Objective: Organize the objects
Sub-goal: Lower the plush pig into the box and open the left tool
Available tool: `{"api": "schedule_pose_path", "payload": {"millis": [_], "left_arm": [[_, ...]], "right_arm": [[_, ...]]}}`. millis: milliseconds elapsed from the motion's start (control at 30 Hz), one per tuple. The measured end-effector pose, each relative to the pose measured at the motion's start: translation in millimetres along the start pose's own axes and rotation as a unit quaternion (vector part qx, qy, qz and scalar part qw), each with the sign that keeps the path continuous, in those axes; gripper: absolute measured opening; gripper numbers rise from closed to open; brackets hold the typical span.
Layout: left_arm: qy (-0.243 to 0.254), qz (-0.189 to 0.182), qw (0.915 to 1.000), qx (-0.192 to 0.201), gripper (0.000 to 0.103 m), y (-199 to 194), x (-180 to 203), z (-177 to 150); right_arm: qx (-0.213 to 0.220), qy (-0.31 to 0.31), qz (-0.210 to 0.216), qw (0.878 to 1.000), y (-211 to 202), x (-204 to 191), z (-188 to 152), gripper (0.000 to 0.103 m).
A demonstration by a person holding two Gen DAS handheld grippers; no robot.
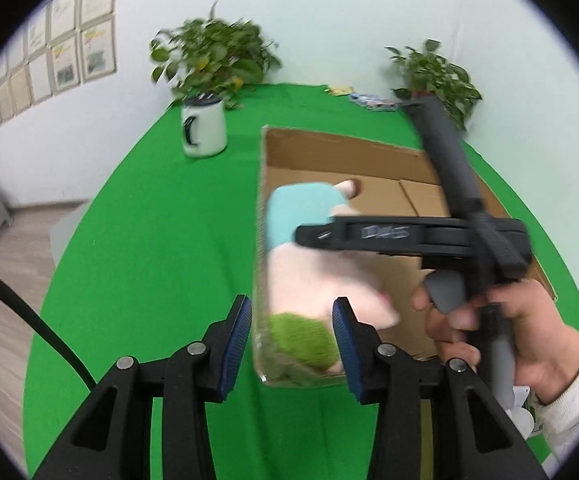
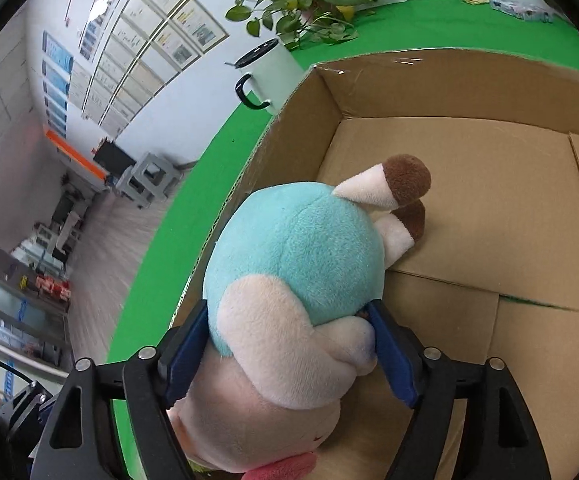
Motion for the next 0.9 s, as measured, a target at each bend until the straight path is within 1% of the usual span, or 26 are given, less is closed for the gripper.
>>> {"api": "schedule_pose_path", "payload": {"millis": [67,133,167,233,300,333,367,400,467,500,533,567,633,733,800,833,900], "left_arm": [[-0.019,-0.006,0.9997,-0.012,0.041,8.1,-9.9,1.3],[-0.039,-0.016,0.9989,-0.021,0.041,17.5,-19.1,3.1],[-0.051,-0.025,0.998,-0.027,0.041,23.4,-23.3,3.5],[-0.062,-0.04,0.9966,-0.036,0.041,32.4,-26.5,3.2],[-0.054,-0.043,0.9967,-0.043,0.04,39.1,-24.4,1.1],[-0.049,-0.045,0.9968,-0.046,0.03,41.9,-22.7,0.0],[-0.045,-0.05,0.9964,-0.052,0.014,46.2,-20.8,-0.8],[-0.043,-0.053,0.9958,-0.06,0.008,50.6,-18.5,-1.6],[-0.036,-0.045,0.9969,-0.054,0.008,48.4,-16.4,-2.6],[-0.033,-0.042,0.9971,-0.054,0.008,48.4,-15.4,-3.0],[-0.032,-0.039,0.9973,-0.054,0.007,47.3,-14.3,-4.0],[-0.029,-0.036,0.9975,-0.053,0.007,46.2,-13.0,-5.2],[-0.023,-0.031,0.998,-0.051,0.007,45.0,-10.6,-7.0],[-0.021,-0.027,0.9983,-0.046,0.007,42.6,-9.8,-9.6],[-0.02,-0.029,0.9984,-0.043,0.007,41.8,-10.8,-9.6],[-0.021,-0.032,0.9984,-0.042,0.008,41.3,-11.7,-9.9],[-0.023,-0.038,0.9985,-0.033,0.008,37.7,-14.1,-10.2]], "right_arm": [[0.009,0.008,0.003,1.0,-7.0,-6.1,0.5,0.083],[0.025,0.029,0.017,0.999,-16.5,-7.1,1.5,0.093],[0.033,0.033,0.027,0.999,-33.1,-11.1,-3.6,0.094],[0.057,0.029,0.045,0.997,-52.0,-16.5,-1.9,0.096],[0.076,0.021,0.048,0.996,-76.0,-20.0,-7.0,0.098],[0.089,0.019,0.051,0.995,-92.8,-19.5,-14.0,0.098],[0.096,0.017,0.053,0.994,-106.0,-20.3,-19.3,0.098],[0.104,0.016,0.05,0.993,-122.2,-20.3,-27.5,0.098],[0.099,0.012,0.011,0.995,-148.7,-14.5,-47.8,0.098],[0.088,0.015,-0.012,0.996,-154.0,-10.6,-54.9,0.099],[0.08,0.02,-0.022,0.996,-157.1,-9.7,-56.6,0.099],[0.068,0.031,-0.026,0.997,-153.8,-4.4,-60.2,0.099],[0.048,0.052,-0.018,0.997,-142.0,2.6,-65.7,0.099],[0.028,0.07,0.01,0.997,-113.7,0.4,-65.2,0.098],[0.017,0.064,0.019,0.998,-91.5,-14.9,-56.4,0.098],[0.011,0.057,0.015,0.998,-81.2,-23.1,-51.6,0.098],[-0.003,0.053,-0.01,0.999,-57.1,-32.7,-44.4,0.098]]}}
Point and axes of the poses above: each gripper's, at about its wrist camera, not at the fingertips, and y roughly the way its jaws point, x to its right, z to its top, the point moved 3 cm from there along y, roughly the way its jaws point, and after that the axes turned 9 degrees about z, right-handed, at the moved point
